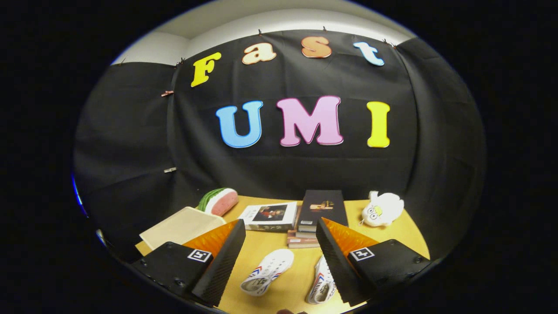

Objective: Open the storage box then place both shoes into the box .Put the left shoe in first, then the right shoe, with the right side of both shoes facing outward in a uniform manner.

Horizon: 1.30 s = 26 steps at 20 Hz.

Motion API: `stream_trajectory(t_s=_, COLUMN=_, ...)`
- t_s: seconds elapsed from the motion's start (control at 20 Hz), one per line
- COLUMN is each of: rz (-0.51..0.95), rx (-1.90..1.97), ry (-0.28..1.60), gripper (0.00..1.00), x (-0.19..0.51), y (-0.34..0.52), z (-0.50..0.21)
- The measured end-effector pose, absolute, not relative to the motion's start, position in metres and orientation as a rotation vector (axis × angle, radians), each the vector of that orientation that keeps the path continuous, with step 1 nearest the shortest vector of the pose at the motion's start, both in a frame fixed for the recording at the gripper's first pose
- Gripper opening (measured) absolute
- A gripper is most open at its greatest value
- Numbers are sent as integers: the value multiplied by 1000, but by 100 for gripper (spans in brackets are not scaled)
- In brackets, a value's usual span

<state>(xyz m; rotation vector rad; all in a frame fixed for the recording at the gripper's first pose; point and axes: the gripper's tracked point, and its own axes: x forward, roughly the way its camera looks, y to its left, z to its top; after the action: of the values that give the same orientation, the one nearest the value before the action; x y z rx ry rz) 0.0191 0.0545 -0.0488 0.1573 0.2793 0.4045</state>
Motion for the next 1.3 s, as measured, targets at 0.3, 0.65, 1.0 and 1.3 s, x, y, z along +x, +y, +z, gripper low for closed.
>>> stream_trajectory(t_s=0.3, rz=587, rx=390, ry=524, gripper=98, x=-12, y=128, z=-78)
stream_trajectory(t_s=0.65, rz=661, rx=550, ry=828, gripper=98, x=-27, y=211, z=-134)
stream_trajectory(t_s=1.0, rz=638, rx=729, ry=1047, gripper=98, x=-31, y=271, z=-192)
stream_trajectory(t_s=1.3, rz=624, rx=889, ry=1175, gripper=96, x=-35, y=296, z=-215)
